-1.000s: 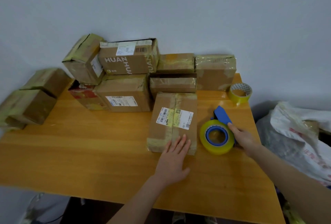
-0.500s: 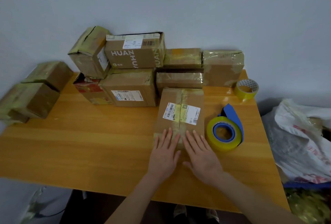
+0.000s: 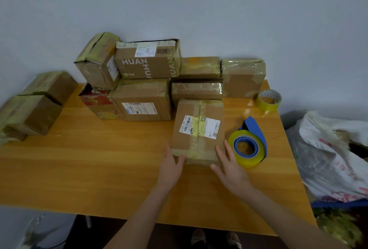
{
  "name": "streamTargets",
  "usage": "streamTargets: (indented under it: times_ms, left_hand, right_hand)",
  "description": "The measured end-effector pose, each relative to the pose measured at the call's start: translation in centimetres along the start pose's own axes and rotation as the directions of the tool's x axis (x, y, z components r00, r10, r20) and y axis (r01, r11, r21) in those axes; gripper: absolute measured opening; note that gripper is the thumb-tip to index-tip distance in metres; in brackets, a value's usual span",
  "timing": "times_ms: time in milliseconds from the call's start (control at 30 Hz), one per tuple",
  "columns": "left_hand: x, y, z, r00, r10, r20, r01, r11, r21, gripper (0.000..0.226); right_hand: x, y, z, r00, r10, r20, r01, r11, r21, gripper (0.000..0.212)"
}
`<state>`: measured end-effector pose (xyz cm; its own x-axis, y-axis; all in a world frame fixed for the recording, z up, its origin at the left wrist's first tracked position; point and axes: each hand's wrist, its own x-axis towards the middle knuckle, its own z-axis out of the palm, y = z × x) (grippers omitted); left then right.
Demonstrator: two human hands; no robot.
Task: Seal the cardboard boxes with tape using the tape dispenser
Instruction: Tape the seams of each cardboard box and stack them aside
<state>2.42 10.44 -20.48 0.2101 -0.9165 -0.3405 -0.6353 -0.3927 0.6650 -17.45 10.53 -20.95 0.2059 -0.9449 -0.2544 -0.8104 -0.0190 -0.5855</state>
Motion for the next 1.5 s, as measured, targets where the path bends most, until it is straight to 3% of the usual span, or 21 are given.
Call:
streamTargets:
  times_ms: [100,267,333,500,700,833,1033,1167,1300,1333,1500]
  left_hand:
    - [0.6,-0.2,-0.7,1.000,-0.014,0.019,0.015,0.999,-0.036,0.071]
    - [1.4,-1.2,-1.2,0.998,0.060,-0.007,-0.060,0.997,-0.048,0.046]
    - [1.5,-1.7,-1.4,0.998,0.070,0.004,-0.070,0.996,-0.052,0.046]
    - [0.7,-2.7,-1.6,0.985,-0.034,-0.167,0.005,0.986,-0.168,0.042]
    - [0.8,-3.0,-1.3,0.993,-0.076,-0.096,0.043,0.951,-0.305,0.031]
    - [1.2,-2.9,-1.3,0.994,-0.050,-0.102,0.019,0.958,-0.285,0.028]
    - [1.2,-2.0,-1.3,0.989,0.062,-0.131,-0.069,0.997,-0.045,0.020]
    - [1.4,-0.9,-1.2,0.995,0.021,-0.100,0.000,0.977,0.212,0.046]
    - [1.8,0.3,-0.5,0.997,0.055,-0.050,-0.037,0.950,0.310,0.115]
    - [1.9,0.7,-0.1,0.997,0.070,-0.016,-0.062,0.946,0.317,0.124]
    - [2.4,1.3,0.2,0.994,0.099,0.037,-0.106,0.918,0.381,0.122]
  right_hand:
    - [0.9,0.8,-0.7,0.966,0.215,-0.144,-0.182,0.961,0.208,0.066]
    - [1.6,0.9,-1.4,0.956,0.258,-0.140,-0.209,0.933,0.292,0.037]
    - [1.5,1.2,-1.6,0.960,0.242,-0.143,-0.193,0.937,0.291,0.039]
    - [0.8,1.8,-1.4,0.946,0.285,-0.152,-0.226,0.920,0.320,0.061]
    - [0.9,1.3,-1.4,0.952,0.276,-0.136,-0.213,0.911,0.354,0.069]
    - [1.1,1.4,-1.6,0.972,0.197,-0.130,-0.159,0.953,0.258,0.073]
    - [1.3,1.6,-2.4,0.993,0.056,-0.101,-0.066,0.993,-0.096,0.064]
    - [1.7,0.9,-2.9,0.998,0.030,-0.058,-0.046,0.956,-0.289,0.059]
    - [2.4,-0.9,-2.4,0.992,0.123,-0.038,-0.128,0.938,-0.321,0.089]
    - [2.6,-1.5,-2.0,0.990,0.137,-0.037,-0.142,0.928,-0.345,0.095]
    - [3.5,-1.6,-1.2,0.990,0.107,-0.089,-0.135,0.898,-0.419,0.087]
